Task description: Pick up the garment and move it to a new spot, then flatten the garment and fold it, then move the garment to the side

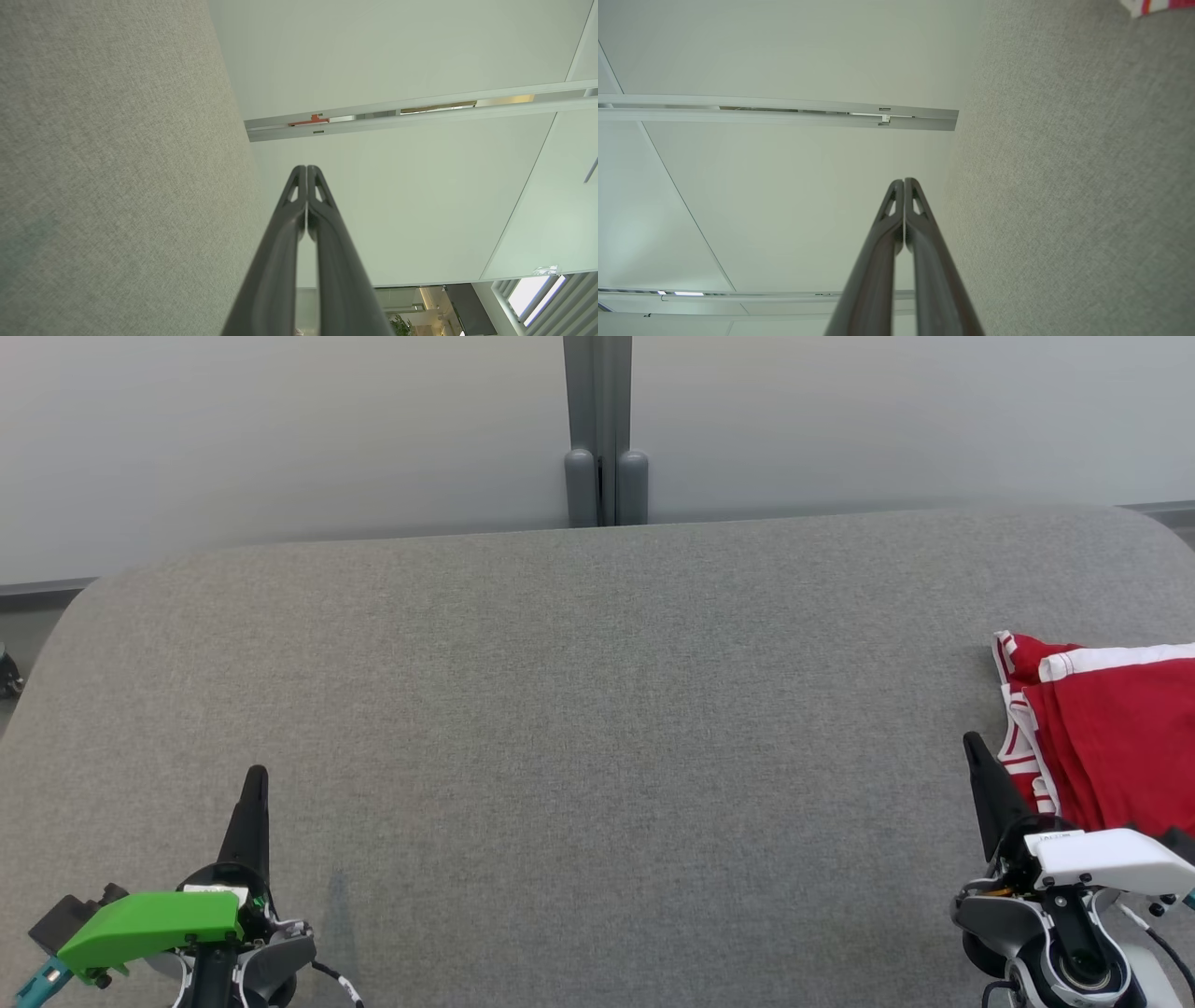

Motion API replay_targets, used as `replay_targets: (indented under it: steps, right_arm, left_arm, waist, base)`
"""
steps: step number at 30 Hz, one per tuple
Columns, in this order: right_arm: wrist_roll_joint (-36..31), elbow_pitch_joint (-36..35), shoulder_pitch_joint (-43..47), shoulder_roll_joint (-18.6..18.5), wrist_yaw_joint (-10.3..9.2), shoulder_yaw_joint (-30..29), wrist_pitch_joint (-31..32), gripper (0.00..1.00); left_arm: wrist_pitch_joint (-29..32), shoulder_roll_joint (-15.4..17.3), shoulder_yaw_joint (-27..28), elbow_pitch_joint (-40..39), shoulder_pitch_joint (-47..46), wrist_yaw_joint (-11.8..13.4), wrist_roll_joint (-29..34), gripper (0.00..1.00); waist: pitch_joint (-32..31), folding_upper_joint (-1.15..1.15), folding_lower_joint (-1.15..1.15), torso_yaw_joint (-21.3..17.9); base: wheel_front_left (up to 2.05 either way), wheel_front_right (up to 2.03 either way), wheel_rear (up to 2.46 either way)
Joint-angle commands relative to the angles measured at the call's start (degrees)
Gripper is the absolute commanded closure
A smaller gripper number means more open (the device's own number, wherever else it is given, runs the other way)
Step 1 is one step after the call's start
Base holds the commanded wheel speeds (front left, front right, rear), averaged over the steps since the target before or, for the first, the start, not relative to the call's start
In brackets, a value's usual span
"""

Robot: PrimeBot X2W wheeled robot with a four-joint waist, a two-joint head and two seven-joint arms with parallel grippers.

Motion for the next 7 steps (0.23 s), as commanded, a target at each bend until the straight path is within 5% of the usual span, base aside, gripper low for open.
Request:
replay_targets:
  steps: [1,7]
  right_arm:
    - [1.29,0.15,-0.86,-0.03,0.03,-0.20,0.45,1.00]
    - [3.49,0.52,-0.93,0.02,0.02,-0.44,1.13,1.00]
  left_arm:
    - [0.45,0.20,0.42,0.15,-0.84,-0.28,-1.14,1.00]
    - [1.12,0.11,1.08,0.42,-1.03,-0.30,-3.09,1.00]
  waist:
    - [-0.04,0.00,0.00,-0.04]
    - [-0.20,0.00,0.00,-0.18]
  base:
    - [0.00,0.00,0.00]
    - [0.00,0.00,0.00]
